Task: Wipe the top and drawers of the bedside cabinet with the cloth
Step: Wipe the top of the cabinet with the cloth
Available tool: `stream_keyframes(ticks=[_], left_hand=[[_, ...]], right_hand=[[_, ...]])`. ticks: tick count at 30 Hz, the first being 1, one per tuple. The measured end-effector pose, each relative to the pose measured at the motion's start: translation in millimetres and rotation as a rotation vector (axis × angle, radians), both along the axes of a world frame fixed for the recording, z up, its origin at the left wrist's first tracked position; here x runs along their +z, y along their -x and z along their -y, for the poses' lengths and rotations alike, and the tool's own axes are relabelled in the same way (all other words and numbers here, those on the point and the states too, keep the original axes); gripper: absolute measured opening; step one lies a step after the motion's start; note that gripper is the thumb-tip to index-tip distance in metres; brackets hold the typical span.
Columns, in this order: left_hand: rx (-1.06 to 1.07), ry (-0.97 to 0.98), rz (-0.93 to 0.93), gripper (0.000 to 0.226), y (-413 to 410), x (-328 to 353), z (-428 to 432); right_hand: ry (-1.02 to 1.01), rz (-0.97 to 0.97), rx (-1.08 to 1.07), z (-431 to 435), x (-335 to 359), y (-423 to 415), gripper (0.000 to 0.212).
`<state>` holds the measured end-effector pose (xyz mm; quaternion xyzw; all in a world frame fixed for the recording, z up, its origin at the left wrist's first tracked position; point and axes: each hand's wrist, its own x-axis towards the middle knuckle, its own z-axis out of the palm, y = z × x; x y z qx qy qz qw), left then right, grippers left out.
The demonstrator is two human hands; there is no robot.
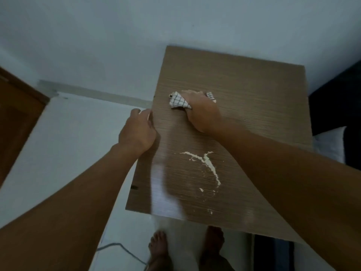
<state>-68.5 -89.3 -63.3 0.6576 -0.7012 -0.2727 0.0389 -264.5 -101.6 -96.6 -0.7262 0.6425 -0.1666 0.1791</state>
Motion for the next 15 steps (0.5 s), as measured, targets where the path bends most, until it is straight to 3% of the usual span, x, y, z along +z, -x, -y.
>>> stream_keyframes(ticks=[5,10,15], left_hand=[[0.198,-0.106,-0.113,0.038,-15,-7,-16],[0.331,-0.047,-0.160,0.028,-2,-13,-36],[0.465,-0.098,-0.239,0.028,-2,-13,-33]], right_hand=[[-0.071,-0.012,0.242,-21,0,-3,0.050],[-0.059,-0.003,0.497,-59,-2,12,0.051],[-0.066,0.028,0.618,-101,-12,31,0.060]])
